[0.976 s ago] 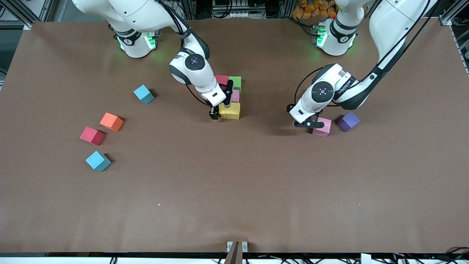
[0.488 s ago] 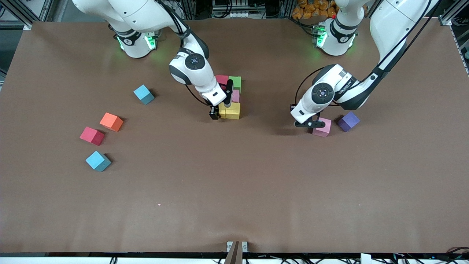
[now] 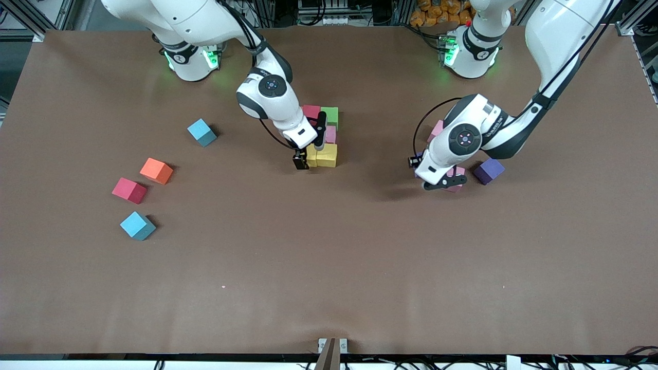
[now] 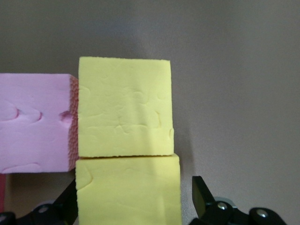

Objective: Form number 2 with 11 blocks
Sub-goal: 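Place the yellow with the right gripper while the left gripper grasps blue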

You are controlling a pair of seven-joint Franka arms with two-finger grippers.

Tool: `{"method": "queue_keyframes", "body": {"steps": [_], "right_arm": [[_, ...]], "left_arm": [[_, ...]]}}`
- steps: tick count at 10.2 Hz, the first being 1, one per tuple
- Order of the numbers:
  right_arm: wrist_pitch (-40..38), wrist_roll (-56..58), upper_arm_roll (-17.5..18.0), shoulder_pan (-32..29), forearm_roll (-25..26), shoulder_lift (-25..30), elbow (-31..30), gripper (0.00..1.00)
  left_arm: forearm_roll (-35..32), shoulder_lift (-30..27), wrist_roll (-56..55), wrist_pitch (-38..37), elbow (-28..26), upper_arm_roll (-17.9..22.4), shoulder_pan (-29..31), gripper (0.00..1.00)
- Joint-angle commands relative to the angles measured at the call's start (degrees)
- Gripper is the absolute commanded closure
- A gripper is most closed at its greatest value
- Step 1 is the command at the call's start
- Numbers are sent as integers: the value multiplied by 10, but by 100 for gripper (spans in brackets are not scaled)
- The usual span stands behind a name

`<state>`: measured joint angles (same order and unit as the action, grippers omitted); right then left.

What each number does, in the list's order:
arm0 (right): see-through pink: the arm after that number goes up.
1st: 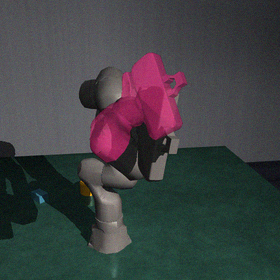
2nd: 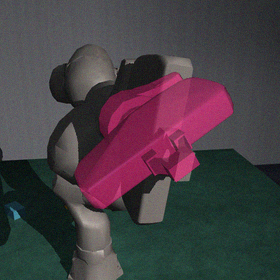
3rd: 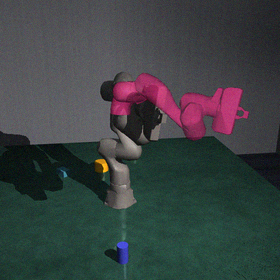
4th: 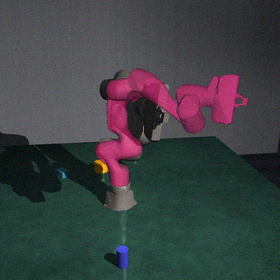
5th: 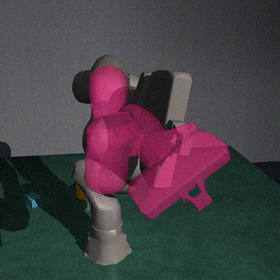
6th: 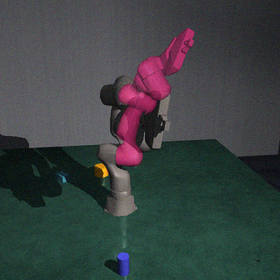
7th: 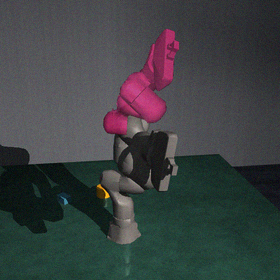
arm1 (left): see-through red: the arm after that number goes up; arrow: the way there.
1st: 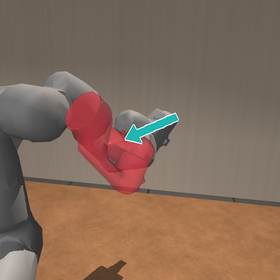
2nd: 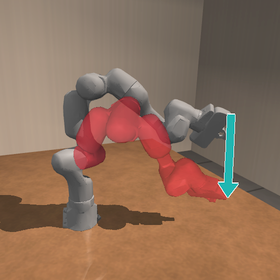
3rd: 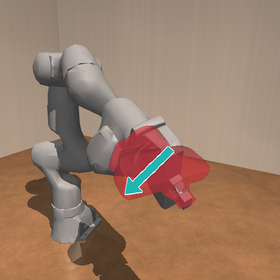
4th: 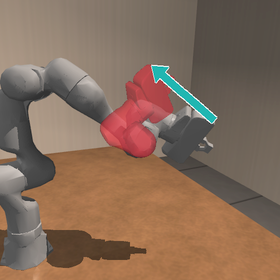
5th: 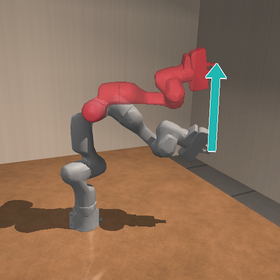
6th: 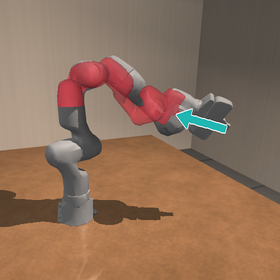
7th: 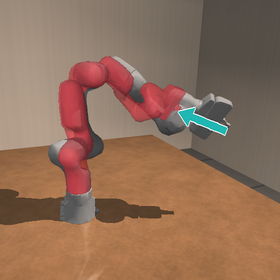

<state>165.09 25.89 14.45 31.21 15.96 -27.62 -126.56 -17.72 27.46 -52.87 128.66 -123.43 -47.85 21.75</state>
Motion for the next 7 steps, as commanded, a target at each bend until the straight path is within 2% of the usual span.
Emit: {"method": "queue_keyframes", "body": {"steps": [1,7], "right_arm": [[1,-1,4,-15,14,20,-4,0],[-45,-2,29,-49,13,77,-11,0]], "left_arm": [[16,-7,-87,-14,17,-5,-10,61],[26,7,-284,-13,80,-5,-77,61]]}}
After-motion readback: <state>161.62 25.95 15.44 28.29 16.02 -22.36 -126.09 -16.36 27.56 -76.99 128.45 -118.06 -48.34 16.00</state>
